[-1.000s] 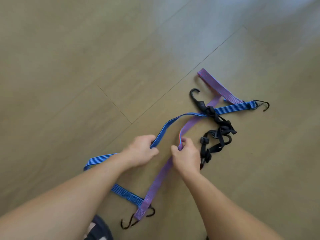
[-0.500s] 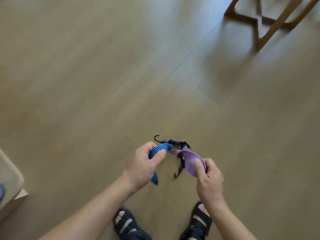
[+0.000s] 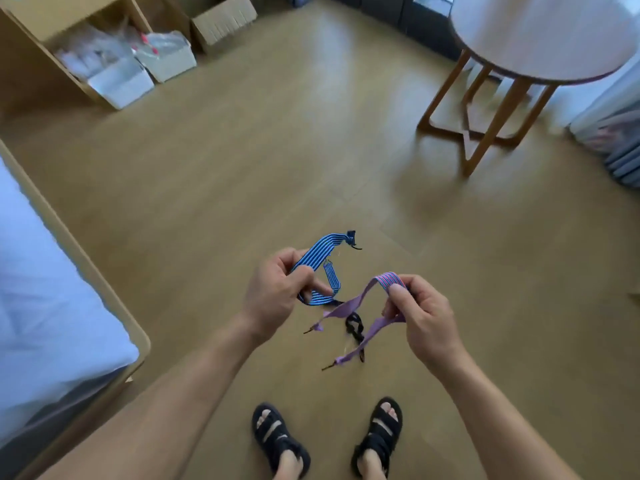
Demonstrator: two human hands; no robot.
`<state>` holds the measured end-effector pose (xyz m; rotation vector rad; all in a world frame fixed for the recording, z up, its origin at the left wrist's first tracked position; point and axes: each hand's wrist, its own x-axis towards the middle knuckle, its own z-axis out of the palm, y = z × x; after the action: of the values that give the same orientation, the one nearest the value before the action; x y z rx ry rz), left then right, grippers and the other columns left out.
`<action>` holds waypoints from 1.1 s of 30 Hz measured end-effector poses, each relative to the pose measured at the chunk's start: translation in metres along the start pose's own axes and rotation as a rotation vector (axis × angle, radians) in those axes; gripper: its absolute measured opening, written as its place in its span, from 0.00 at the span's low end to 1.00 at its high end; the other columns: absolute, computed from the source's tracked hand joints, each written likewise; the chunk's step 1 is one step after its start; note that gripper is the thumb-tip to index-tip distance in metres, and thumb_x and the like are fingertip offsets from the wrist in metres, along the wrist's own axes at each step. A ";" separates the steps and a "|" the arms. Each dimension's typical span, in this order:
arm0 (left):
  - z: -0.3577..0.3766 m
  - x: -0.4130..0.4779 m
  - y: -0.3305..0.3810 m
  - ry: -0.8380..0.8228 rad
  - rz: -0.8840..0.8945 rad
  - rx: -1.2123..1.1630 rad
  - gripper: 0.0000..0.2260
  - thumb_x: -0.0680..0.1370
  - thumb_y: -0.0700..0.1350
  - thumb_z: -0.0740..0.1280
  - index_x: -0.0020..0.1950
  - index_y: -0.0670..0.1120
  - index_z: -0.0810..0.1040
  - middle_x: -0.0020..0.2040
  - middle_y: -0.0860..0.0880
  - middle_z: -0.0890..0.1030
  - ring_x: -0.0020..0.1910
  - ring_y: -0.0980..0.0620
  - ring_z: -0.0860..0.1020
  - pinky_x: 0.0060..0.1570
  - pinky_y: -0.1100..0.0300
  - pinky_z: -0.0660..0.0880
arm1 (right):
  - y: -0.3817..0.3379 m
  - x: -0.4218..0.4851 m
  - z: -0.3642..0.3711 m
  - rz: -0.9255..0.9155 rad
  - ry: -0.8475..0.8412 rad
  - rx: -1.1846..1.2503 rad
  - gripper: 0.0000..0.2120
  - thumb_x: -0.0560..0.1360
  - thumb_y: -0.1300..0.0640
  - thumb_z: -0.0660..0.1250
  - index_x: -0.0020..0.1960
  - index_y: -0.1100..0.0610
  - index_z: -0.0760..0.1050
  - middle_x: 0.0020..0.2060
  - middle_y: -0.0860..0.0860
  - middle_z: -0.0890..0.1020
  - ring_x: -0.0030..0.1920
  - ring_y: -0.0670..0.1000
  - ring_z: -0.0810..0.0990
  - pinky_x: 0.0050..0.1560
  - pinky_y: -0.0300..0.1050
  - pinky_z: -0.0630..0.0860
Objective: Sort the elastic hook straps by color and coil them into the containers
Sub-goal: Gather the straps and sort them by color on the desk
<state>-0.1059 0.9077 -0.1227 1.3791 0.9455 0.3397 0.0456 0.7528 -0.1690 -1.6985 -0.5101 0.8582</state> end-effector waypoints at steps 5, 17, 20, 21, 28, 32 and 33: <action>-0.007 -0.031 0.076 0.072 0.144 0.016 0.11 0.77 0.43 0.64 0.39 0.53 0.83 0.45 0.39 0.85 0.28 0.51 0.79 0.33 0.57 0.72 | -0.073 -0.026 -0.020 -0.005 0.018 0.124 0.13 0.78 0.71 0.55 0.46 0.58 0.75 0.27 0.51 0.79 0.25 0.49 0.73 0.29 0.40 0.72; 0.021 -0.084 0.169 -0.038 0.337 0.248 0.08 0.77 0.49 0.71 0.48 0.45 0.79 0.56 0.51 0.77 0.53 0.57 0.76 0.60 0.53 0.72 | -0.165 -0.088 -0.069 -0.233 0.056 0.293 0.07 0.81 0.64 0.61 0.51 0.57 0.77 0.31 0.51 0.80 0.28 0.48 0.78 0.28 0.38 0.72; 0.036 -0.095 0.187 -0.119 0.375 0.124 0.09 0.80 0.44 0.68 0.51 0.38 0.76 0.45 0.39 0.83 0.43 0.45 0.83 0.47 0.50 0.80 | -0.185 -0.094 -0.081 -0.365 0.148 0.096 0.06 0.81 0.61 0.63 0.45 0.56 0.75 0.34 0.51 0.76 0.30 0.44 0.74 0.32 0.40 0.71; 0.041 -0.099 0.193 -0.138 0.393 0.069 0.08 0.80 0.44 0.67 0.51 0.39 0.76 0.42 0.40 0.84 0.39 0.43 0.84 0.42 0.53 0.81 | -0.190 -0.095 -0.085 -0.413 0.185 0.016 0.07 0.79 0.61 0.65 0.43 0.57 0.75 0.41 0.49 0.77 0.37 0.44 0.77 0.39 0.42 0.73; 0.068 -0.120 0.251 -0.188 0.509 -0.113 0.11 0.82 0.47 0.63 0.50 0.39 0.76 0.43 0.40 0.86 0.39 0.39 0.85 0.34 0.53 0.81 | -0.211 -0.103 -0.106 -0.344 -0.006 0.166 0.07 0.78 0.52 0.66 0.46 0.57 0.75 0.53 0.60 0.84 0.41 0.51 0.82 0.35 0.41 0.76; 0.082 -0.123 0.285 -0.349 0.541 0.026 0.12 0.83 0.48 0.61 0.47 0.43 0.78 0.47 0.43 0.86 0.47 0.42 0.85 0.33 0.56 0.80 | -0.217 -0.101 -0.095 -0.422 0.040 -0.018 0.28 0.59 0.40 0.80 0.50 0.52 0.72 0.42 0.54 0.81 0.35 0.42 0.80 0.33 0.37 0.77; 0.086 -0.123 0.293 -0.392 0.546 0.034 0.11 0.83 0.48 0.61 0.47 0.44 0.77 0.48 0.43 0.86 0.46 0.42 0.84 0.31 0.57 0.79 | -0.221 -0.100 -0.091 -0.456 0.060 -0.063 0.34 0.56 0.38 0.81 0.55 0.47 0.71 0.47 0.51 0.81 0.41 0.41 0.81 0.39 0.40 0.80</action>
<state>-0.0266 0.8249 0.1856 1.6496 0.2429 0.4403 0.0703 0.6889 0.0804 -1.5701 -0.8497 0.4643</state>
